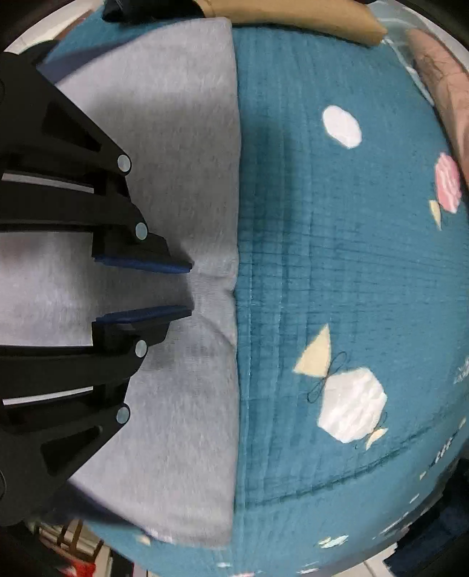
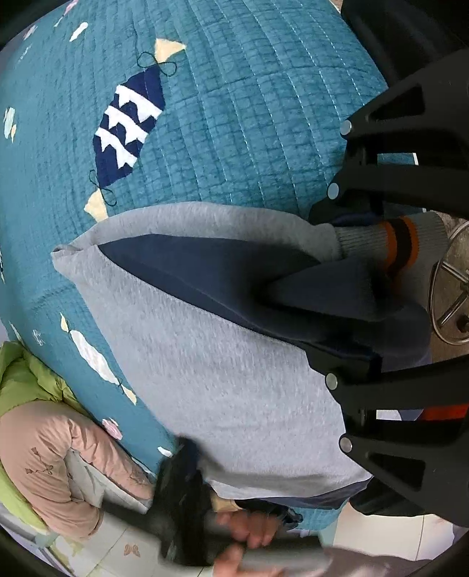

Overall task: Fold large clothes
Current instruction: 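Grasp the orange-striped navy cuff with the right tool while the left tool hovers over the jacket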

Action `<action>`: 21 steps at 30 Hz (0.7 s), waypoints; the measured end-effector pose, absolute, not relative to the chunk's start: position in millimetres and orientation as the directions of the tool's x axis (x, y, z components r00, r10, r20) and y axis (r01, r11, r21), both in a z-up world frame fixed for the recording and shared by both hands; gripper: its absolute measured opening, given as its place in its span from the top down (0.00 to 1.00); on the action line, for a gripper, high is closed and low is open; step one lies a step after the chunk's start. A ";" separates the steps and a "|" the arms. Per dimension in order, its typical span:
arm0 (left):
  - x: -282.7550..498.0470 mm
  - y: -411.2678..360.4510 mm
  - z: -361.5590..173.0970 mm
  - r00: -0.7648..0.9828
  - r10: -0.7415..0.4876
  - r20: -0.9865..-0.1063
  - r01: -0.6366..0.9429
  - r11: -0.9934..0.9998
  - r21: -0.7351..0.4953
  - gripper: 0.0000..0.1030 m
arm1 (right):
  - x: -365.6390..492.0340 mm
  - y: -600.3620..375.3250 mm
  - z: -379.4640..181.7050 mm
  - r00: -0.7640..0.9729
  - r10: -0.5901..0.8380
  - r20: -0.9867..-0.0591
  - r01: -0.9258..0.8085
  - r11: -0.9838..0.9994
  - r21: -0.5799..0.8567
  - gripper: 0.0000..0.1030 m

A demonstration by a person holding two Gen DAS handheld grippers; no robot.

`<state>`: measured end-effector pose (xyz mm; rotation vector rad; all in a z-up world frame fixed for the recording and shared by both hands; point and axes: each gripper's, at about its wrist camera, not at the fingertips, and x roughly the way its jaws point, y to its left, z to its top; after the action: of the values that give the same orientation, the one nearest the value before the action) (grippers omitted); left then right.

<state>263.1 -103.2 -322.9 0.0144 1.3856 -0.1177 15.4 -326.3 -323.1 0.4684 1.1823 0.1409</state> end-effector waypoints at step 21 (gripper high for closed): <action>78.5 -86.0 -312.8 0.180 -0.076 -0.981 0.226 0.973 -0.034 0.82 | 16.2 -317.8 -323.7 0.381 0.316 -0.869 0.116 0.916 0.385 0.48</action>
<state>78.5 -86.0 -312.8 0.1292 1.3742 -0.2144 16.2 -317.8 -323.7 0.4188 1.1822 0.1324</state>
